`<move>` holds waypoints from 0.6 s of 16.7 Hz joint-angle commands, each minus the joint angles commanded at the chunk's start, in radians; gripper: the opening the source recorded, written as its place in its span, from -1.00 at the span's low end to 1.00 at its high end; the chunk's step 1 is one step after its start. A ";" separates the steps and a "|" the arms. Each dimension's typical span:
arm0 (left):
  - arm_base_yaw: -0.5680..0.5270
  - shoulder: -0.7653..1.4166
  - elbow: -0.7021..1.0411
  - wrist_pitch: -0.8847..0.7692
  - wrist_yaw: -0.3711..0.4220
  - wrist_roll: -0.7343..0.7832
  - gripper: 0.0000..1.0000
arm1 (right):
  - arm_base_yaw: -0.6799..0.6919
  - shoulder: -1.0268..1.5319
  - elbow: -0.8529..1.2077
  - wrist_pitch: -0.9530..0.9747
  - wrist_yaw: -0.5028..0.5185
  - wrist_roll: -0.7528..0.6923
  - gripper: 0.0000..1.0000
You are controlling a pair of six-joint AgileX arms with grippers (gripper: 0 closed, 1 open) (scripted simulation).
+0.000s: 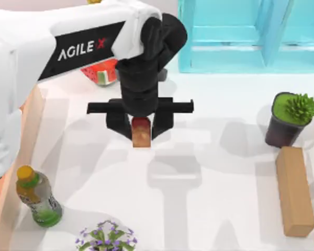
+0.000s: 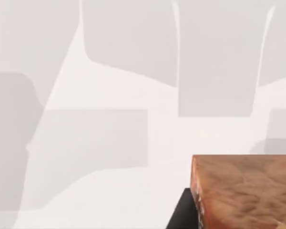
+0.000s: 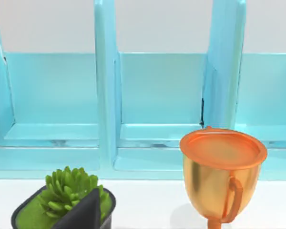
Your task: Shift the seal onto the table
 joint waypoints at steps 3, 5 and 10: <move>-0.001 0.021 -0.050 0.074 0.000 0.000 -1.00 | 0.000 0.000 0.000 0.000 0.000 0.000 1.00; -0.002 0.034 -0.077 0.113 0.000 0.000 -1.00 | 0.000 0.000 0.000 0.000 0.000 0.000 1.00; -0.002 0.037 -0.084 0.123 0.000 0.000 -0.85 | 0.000 0.000 0.000 0.000 0.000 0.000 1.00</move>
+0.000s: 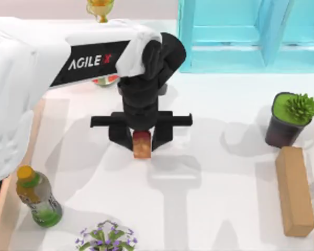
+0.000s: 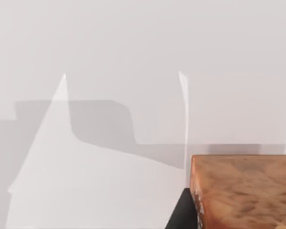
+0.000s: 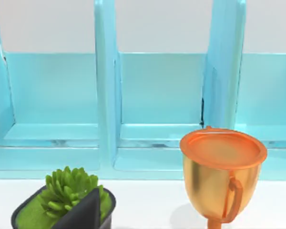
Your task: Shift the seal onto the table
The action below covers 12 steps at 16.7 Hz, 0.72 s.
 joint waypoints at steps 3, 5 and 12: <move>0.000 0.000 0.000 0.000 0.000 0.000 -0.40 | 0.000 0.000 0.000 0.000 0.000 0.000 1.00; 0.000 0.000 0.000 0.000 0.000 0.000 -0.10 | 0.000 0.000 0.000 0.000 0.000 0.000 1.00; 0.000 0.000 0.000 0.000 0.000 0.000 0.96 | 0.000 0.000 0.000 0.000 0.000 0.000 1.00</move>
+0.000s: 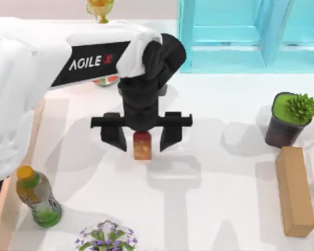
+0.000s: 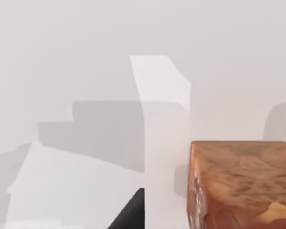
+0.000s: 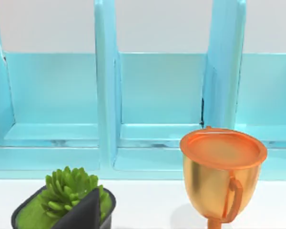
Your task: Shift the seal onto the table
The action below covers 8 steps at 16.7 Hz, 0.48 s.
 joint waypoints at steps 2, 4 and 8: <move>0.000 0.000 0.000 0.000 0.000 0.000 1.00 | 0.000 0.000 0.000 0.000 0.000 0.000 1.00; 0.000 0.000 0.000 0.000 0.000 0.000 1.00 | 0.000 0.000 0.000 0.000 0.000 0.000 1.00; 0.000 0.000 0.000 0.000 0.000 0.000 1.00 | 0.000 0.000 0.000 0.000 0.000 0.000 1.00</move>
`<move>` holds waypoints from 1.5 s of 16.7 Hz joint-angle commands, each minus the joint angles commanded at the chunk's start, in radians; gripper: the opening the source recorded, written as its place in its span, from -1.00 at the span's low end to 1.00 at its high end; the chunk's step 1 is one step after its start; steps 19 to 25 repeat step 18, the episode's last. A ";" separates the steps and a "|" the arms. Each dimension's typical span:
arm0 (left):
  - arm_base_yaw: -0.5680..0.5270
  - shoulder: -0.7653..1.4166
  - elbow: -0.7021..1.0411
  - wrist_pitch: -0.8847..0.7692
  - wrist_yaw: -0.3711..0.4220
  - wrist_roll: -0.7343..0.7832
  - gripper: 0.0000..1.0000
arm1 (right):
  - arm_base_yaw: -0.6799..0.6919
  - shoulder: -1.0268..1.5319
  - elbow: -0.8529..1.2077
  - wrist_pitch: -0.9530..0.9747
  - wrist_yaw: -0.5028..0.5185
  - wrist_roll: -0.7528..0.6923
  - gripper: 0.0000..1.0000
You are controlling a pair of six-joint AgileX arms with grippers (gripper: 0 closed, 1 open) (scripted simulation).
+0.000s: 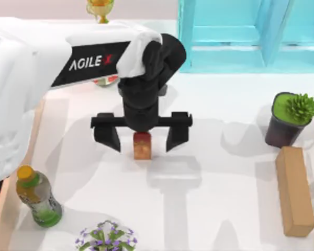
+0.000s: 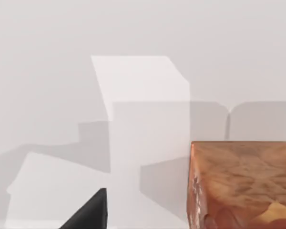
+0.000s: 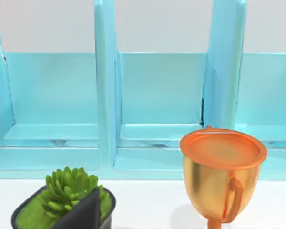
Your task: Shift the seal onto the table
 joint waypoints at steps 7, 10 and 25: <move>-0.003 -0.001 0.156 -0.149 0.006 -0.002 1.00 | 0.000 0.000 0.000 0.000 0.000 0.000 1.00; -0.003 -0.005 0.309 -0.308 0.009 -0.005 1.00 | 0.000 0.000 0.000 0.000 0.000 0.000 1.00; -0.003 -0.020 0.569 -0.589 0.000 -0.004 1.00 | 0.000 0.000 0.000 0.000 0.000 0.000 1.00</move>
